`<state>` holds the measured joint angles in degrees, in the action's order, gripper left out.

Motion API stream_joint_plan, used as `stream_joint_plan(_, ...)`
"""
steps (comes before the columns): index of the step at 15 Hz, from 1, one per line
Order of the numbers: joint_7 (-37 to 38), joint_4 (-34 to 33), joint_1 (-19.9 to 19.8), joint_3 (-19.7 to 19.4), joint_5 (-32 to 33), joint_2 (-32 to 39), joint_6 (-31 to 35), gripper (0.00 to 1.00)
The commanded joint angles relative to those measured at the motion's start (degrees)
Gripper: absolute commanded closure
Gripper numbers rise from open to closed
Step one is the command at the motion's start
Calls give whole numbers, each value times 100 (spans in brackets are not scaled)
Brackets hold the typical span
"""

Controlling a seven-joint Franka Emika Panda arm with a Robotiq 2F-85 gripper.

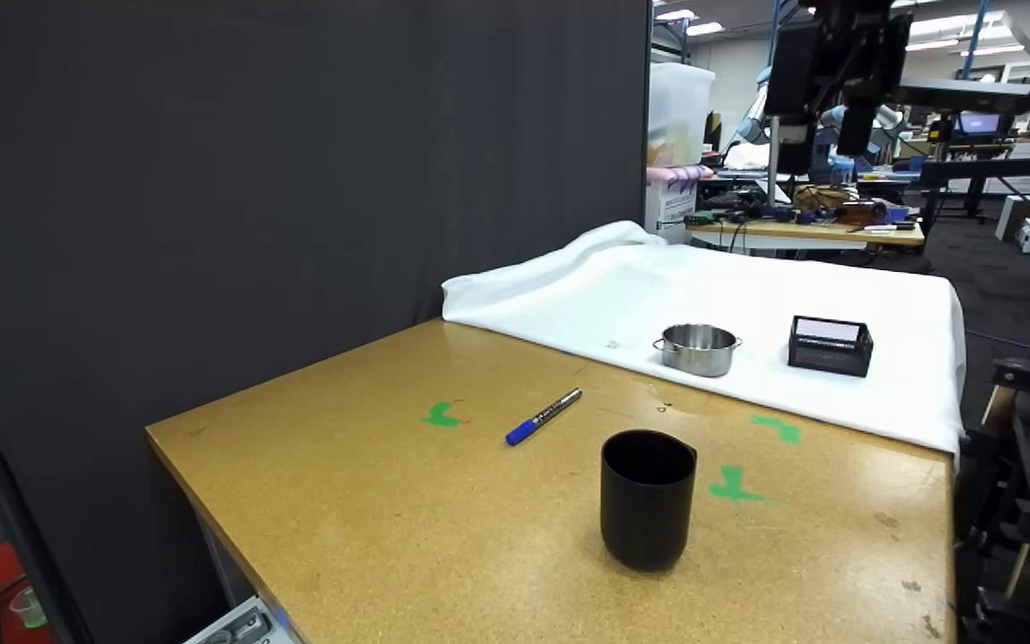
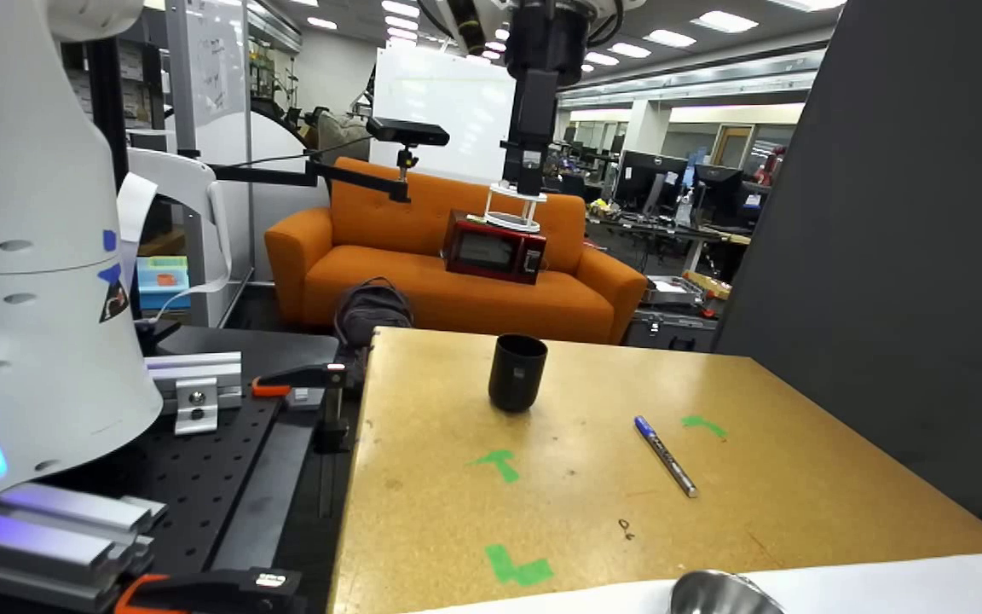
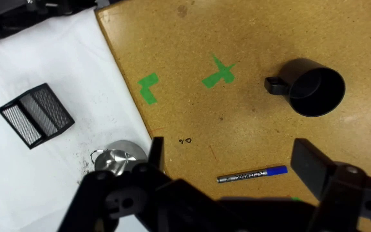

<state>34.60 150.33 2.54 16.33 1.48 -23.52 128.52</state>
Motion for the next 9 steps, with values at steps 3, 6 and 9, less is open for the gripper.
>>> stream_joint_plan(3,1662,-192,-70,73,-197,779,836,0)
stream_joint_plan(6,2394,-512,-216,-104,-73,1324,1419,0)
stream_joint_plan(9,3292,-951,-354,-311,180,2034,1922,0)
